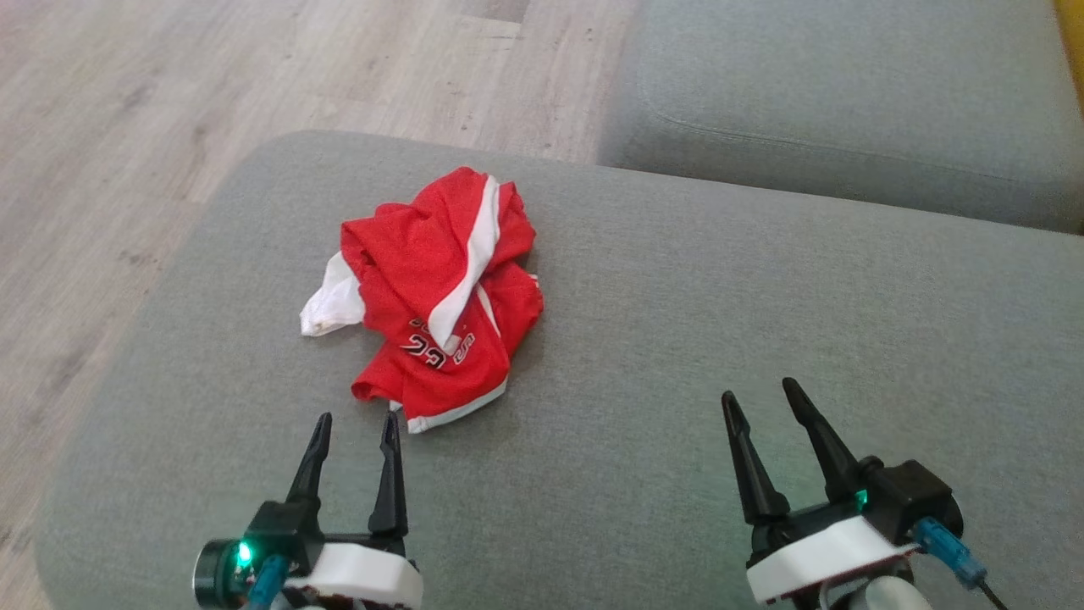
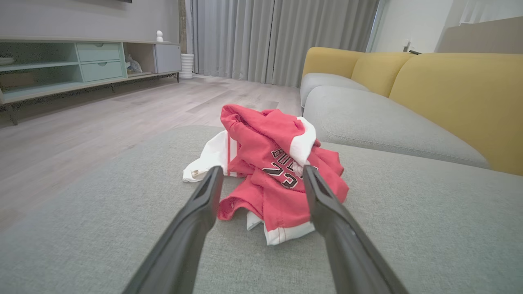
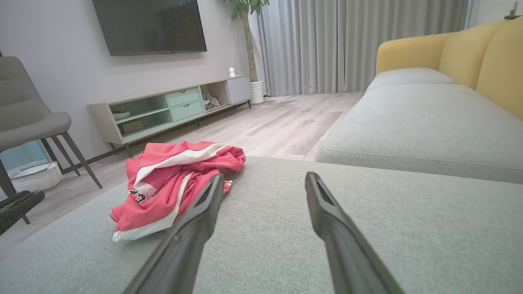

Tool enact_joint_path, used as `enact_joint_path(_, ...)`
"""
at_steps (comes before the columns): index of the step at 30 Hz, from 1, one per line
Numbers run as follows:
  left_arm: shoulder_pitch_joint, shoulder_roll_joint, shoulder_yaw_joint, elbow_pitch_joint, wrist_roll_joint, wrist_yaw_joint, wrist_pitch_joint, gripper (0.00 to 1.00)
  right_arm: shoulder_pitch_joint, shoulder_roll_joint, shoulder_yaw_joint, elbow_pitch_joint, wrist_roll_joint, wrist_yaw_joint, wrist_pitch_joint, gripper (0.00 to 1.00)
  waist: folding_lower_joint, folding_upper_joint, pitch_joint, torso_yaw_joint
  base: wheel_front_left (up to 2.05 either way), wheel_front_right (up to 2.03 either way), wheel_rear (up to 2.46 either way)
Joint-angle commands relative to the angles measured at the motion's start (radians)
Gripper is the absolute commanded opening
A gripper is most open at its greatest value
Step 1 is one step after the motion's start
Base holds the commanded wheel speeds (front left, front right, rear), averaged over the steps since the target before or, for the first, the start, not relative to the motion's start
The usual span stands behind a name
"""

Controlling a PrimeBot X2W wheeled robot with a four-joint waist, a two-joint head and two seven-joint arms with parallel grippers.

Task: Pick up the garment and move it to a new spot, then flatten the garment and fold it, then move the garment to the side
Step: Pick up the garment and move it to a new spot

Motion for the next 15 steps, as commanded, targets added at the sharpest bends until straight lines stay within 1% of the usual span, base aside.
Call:
enact_joint_path(1,-0.033,-0.002,0.037,-0.037,0.007,-0.002,-0.011,1.00,-0.026,-0.008,0.025,-0.038,0.008,-0.001,-0.011,1.00,0.0000,0.0000,-0.001,0.010,0.00,0.00,0.00)
enact_joint_path(9,-0.036,-0.001,0.044,-0.040,0.019,-0.011,-0.011,1.00,-0.025,-0.008,0.026,-0.045,0.011,-0.001,-0.011,1.00,0.0000,0.0000,0.010,0.025,0.00,0.00,0.00)
enact_joint_path(15,-0.079,0.016,0.032,-0.025,0.042,-0.029,-0.011,1.00,-0.040,-0.008,0.031,-0.050,0.006,-0.001,-0.011,1.00,0.0000,0.0000,0.050,0.004,0.00,0.00,0.00)
